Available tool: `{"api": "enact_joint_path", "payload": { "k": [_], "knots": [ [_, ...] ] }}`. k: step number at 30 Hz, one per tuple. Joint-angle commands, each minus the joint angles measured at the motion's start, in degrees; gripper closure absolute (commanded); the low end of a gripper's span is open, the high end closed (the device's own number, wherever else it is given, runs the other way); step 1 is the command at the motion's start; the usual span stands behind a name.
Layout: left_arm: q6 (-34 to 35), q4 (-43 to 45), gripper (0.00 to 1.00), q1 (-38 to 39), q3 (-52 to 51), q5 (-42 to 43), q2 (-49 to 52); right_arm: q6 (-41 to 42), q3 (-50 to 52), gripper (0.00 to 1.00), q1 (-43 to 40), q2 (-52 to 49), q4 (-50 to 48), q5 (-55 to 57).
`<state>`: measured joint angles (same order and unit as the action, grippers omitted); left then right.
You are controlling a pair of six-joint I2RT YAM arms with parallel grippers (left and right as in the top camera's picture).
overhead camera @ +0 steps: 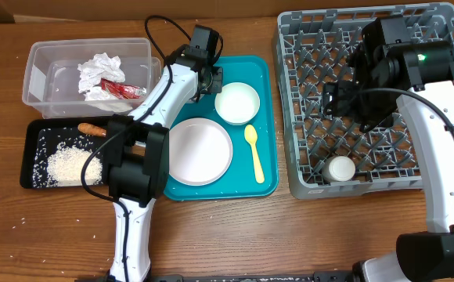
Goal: Sort waste into correct bins and load items into the dishwasher
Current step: 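Grasp the bowl of nuts and carry it toward the black tray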
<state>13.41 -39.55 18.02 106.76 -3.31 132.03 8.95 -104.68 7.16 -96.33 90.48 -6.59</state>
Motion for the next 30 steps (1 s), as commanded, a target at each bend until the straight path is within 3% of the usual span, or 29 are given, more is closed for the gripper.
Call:
{"api": "enact_joint_path", "payload": {
  "k": [1, 8, 15, 22, 26, 30],
  "knots": [
    [1.0, -3.4, 0.96, 0.5, 2.2, 1.8, -0.2, -0.4, -1.1, 0.11, -0.2, 1.1, -0.3, 0.5],
    [0.9, -23.3, 0.96, -0.3, 18.3, 6.7, -3.7, -0.4, -1.1, 0.11, -0.2, 1.1, -0.3, 0.5],
    [-5.7, -42.3, 0.96, -3.1, 31.0, 7.4, -7.6, -0.4, -1.1, 0.11, -0.2, 1.1, -0.1, 0.5],
    [-6.6, -57.3, 0.96, -9.2, 31.1, 5.6, -11.9, -0.4, -1.1, 0.11, -0.2, 1.1, -0.2, 0.5],
    [-8.8, -57.3, 0.96, -13.2, 26.0, 8.2, -16.2, -0.3, -1.1, 0.11, -0.2, 1.1, -0.4, 0.5],
    [-13.0, -56.0, 0.96, -18.2, 14.6, 12.7, -22.9, -0.2, -1.0, 0.10, -0.2, 1.1, -0.3, 0.5]
  ]
}}
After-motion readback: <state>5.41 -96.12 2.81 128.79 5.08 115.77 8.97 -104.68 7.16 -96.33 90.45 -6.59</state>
